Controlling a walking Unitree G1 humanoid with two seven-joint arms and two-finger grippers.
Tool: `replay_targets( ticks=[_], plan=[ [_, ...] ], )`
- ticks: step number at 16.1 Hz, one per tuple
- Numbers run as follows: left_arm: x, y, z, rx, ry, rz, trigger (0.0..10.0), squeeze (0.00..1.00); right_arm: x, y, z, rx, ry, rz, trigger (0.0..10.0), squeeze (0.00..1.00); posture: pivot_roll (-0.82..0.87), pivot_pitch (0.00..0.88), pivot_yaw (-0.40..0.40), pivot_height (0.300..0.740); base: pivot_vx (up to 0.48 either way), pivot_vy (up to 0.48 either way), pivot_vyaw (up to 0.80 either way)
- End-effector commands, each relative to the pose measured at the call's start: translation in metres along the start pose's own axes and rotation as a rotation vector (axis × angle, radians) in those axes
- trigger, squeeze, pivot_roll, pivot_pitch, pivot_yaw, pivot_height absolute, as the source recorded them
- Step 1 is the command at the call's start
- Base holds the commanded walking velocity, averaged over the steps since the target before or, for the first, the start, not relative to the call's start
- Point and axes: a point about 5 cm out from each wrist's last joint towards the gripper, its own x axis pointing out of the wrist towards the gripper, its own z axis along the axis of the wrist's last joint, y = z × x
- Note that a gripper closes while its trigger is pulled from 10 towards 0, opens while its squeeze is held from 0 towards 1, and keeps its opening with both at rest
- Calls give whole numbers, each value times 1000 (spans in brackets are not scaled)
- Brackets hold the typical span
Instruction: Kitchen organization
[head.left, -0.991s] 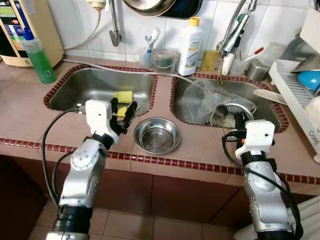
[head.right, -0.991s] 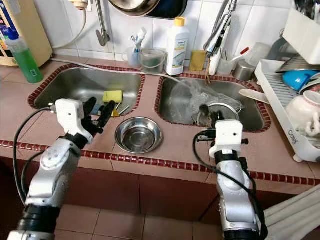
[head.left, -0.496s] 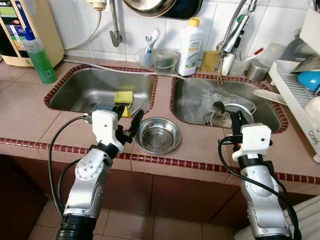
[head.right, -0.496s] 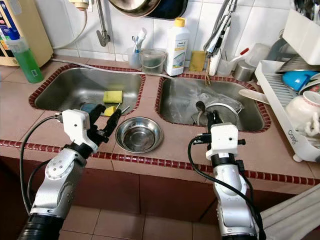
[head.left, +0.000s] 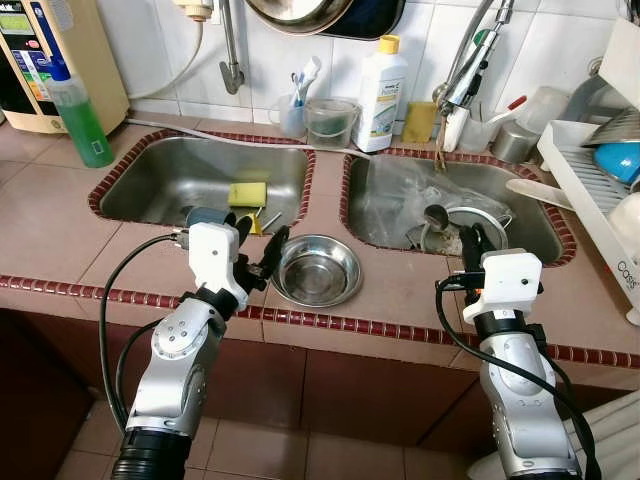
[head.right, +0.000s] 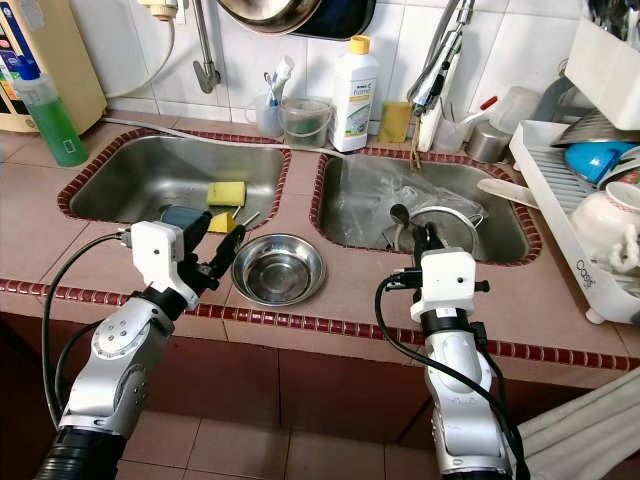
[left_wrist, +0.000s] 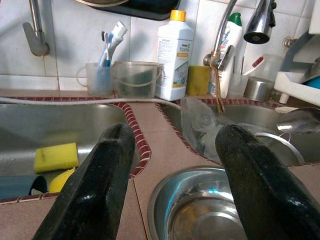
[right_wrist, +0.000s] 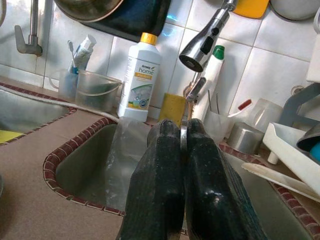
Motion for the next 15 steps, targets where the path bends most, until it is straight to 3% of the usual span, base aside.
replay_targets(
  ticks=[1, 15],
  plan=[
    [4, -2, 6, 10, -9, -21, 10000, 0, 2, 1, 7, 5, -38, -4, 10000, 0, -111, 0, -28, 740, 0, 0, 0],
    [4, -4, 9, 11, 2, -44, 10000, 0, 3, 4, 8, 9, -40, 4, 10000, 0, -108, 0, -29, 740, 0, 330, 0]
  ],
)
